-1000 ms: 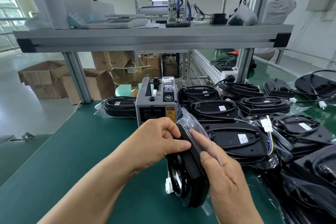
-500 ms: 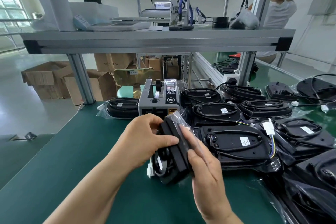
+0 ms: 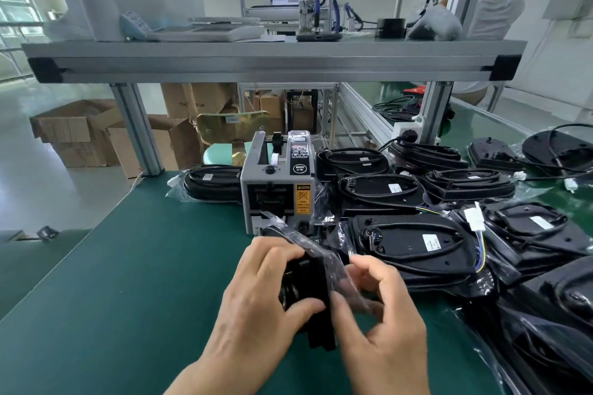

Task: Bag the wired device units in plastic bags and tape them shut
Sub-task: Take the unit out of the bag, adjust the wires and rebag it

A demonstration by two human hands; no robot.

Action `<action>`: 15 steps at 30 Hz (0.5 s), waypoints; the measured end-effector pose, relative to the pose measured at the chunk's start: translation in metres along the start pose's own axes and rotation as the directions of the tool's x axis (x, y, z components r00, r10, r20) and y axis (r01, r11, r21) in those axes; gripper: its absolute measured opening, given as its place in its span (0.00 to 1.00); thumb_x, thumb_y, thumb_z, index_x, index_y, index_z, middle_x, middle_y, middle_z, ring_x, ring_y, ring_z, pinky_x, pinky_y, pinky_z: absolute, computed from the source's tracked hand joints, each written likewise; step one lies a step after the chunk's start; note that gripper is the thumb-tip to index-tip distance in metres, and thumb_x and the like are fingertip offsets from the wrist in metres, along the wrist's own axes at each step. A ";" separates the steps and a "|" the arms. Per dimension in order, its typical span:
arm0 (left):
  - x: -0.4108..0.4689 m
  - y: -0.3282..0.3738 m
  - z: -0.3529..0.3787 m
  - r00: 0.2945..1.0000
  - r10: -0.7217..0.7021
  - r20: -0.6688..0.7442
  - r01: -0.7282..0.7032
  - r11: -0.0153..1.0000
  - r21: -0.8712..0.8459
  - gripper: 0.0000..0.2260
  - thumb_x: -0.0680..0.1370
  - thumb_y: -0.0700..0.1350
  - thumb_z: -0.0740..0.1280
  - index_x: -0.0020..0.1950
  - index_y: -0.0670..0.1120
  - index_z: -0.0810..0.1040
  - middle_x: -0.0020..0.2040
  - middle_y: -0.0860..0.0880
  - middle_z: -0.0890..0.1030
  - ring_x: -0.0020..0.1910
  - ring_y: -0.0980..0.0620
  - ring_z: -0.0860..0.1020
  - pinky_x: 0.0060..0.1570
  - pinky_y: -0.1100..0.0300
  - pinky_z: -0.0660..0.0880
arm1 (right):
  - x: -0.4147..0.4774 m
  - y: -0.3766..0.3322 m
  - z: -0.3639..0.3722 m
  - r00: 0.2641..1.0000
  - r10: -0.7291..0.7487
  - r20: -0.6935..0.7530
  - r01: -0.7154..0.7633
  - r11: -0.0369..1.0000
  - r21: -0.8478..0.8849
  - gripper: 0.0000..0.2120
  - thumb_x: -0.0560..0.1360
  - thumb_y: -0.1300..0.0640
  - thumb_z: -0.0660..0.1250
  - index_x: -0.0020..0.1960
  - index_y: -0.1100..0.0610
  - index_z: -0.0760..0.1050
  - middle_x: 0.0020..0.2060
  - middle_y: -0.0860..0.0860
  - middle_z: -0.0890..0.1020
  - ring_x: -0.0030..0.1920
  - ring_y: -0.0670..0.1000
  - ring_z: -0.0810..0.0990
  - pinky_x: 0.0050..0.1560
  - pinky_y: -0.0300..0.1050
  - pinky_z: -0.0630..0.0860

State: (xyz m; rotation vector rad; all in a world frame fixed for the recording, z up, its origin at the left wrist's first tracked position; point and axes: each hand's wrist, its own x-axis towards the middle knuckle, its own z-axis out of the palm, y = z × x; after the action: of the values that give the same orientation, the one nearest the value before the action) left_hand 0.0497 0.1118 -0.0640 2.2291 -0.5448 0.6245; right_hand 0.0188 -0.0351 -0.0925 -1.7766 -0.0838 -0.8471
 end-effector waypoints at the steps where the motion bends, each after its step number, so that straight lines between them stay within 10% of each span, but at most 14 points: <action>1: -0.003 0.001 0.002 1.000 0.002 -0.011 -0.002 1.000 -0.004 0.24 0.63 0.48 0.78 0.56 0.49 0.79 0.54 0.63 0.72 0.54 0.62 0.74 0.54 0.77 0.66 | 0.002 -0.003 -0.002 0.999 -0.033 0.002 0.033 0.999 -0.027 0.22 0.67 0.56 0.75 0.58 0.42 0.76 0.46 0.43 0.82 0.46 0.45 0.83 0.43 0.27 0.74; 7: -0.023 -0.001 0.009 0.998 0.057 -0.019 -0.057 0.998 0.011 0.26 0.60 0.47 0.83 0.54 0.47 0.78 0.54 0.59 0.72 0.53 0.61 0.73 0.54 0.76 0.67 | 0.009 -0.009 -0.015 0.955 -0.297 0.013 0.295 0.939 -0.176 0.04 0.70 0.63 0.75 0.42 0.55 0.82 0.36 0.45 0.81 0.34 0.43 0.79 0.36 0.34 0.76; 11: -0.032 -0.004 0.012 0.998 0.070 -0.004 -0.070 0.997 0.042 0.30 0.58 0.44 0.85 0.53 0.52 0.73 0.53 0.61 0.70 0.50 0.62 0.72 0.50 0.77 0.69 | 0.007 -0.011 -0.035 0.972 0.217 -0.087 -0.193 0.954 0.228 0.15 0.73 0.69 0.74 0.38 0.48 0.83 0.30 0.53 0.83 0.27 0.46 0.81 0.32 0.35 0.79; 15: -0.036 -0.010 0.015 0.997 0.072 -0.029 -0.071 0.997 0.026 0.28 0.60 0.41 0.85 0.53 0.50 0.74 0.53 0.59 0.71 0.48 0.61 0.73 0.46 0.76 0.70 | 0.006 -0.026 -0.035 0.982 -0.164 0.094 0.177 0.971 -0.157 0.05 0.70 0.51 0.75 0.44 0.47 0.82 0.39 0.43 0.82 0.38 0.43 0.82 0.40 0.32 0.76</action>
State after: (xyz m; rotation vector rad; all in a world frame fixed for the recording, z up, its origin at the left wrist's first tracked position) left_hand 0.0301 0.1136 -0.0993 2.2282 -0.6068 0.7036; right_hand -0.0058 -0.0572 -0.0637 -1.9808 -0.2278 -0.9277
